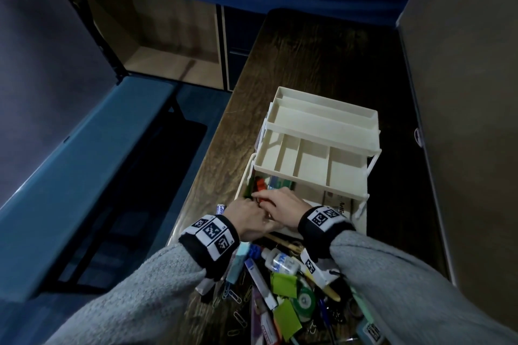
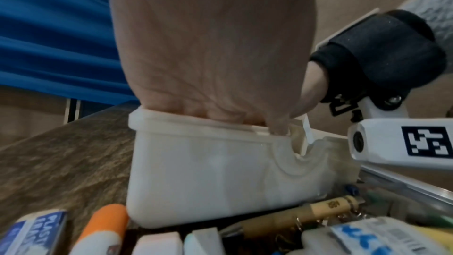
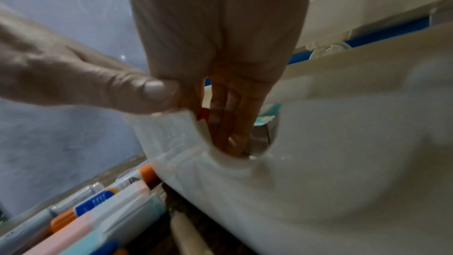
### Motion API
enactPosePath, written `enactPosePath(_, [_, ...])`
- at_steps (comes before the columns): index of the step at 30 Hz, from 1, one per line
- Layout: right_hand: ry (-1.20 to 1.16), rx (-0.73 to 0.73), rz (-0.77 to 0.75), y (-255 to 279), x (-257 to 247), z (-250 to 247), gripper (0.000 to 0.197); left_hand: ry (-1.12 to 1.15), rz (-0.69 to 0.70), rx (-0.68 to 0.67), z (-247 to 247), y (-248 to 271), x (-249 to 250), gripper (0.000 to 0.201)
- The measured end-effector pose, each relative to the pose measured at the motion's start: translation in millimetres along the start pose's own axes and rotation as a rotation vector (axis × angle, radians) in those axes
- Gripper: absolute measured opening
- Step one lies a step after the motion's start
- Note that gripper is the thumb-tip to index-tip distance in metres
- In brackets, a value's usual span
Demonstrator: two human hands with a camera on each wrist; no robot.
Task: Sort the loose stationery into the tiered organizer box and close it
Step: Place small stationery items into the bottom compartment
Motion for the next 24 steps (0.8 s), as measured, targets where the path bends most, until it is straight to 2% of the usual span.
enactPosePath(4, [0.031, -0.026, 0.022, -3, -2, 3, 0.035, 0.059, -0.067, -0.002, 3, -3, -2, 0.074])
enactPosePath(8, [0.038, 0.018, 0.045, -9, -7, 4, 0.032, 0.068, -0.064, 0.013, 9, -4, -3, 0.074])
enactPosePath(13, [-0.039, 0.092, 0.106, -18, -8, 3, 0.032, 0.130, -0.132, 0.000, 13, -4, -4, 0.079])
enactPosePath(16, [-0.078, 0.170, 0.137, -21, -4, -1, 0.033, 0.125, -0.130, -0.008, 13, -6, -4, 0.082])
enactPosePath(24, [-0.136, 0.134, 0.172, -6, -4, 0, 0.042, 0.191, -0.082, 0.001, 7, -13, -3, 0.071])
Point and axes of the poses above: each hand's wrist, its own y-axis away from the middle knuckle, its own z-axis out of the palm, x = y × z, the point moved 4 cm from there along -y, towards the middle knuckle, and after that the axes turned 1 degree about -x, right-handed, at the moved point
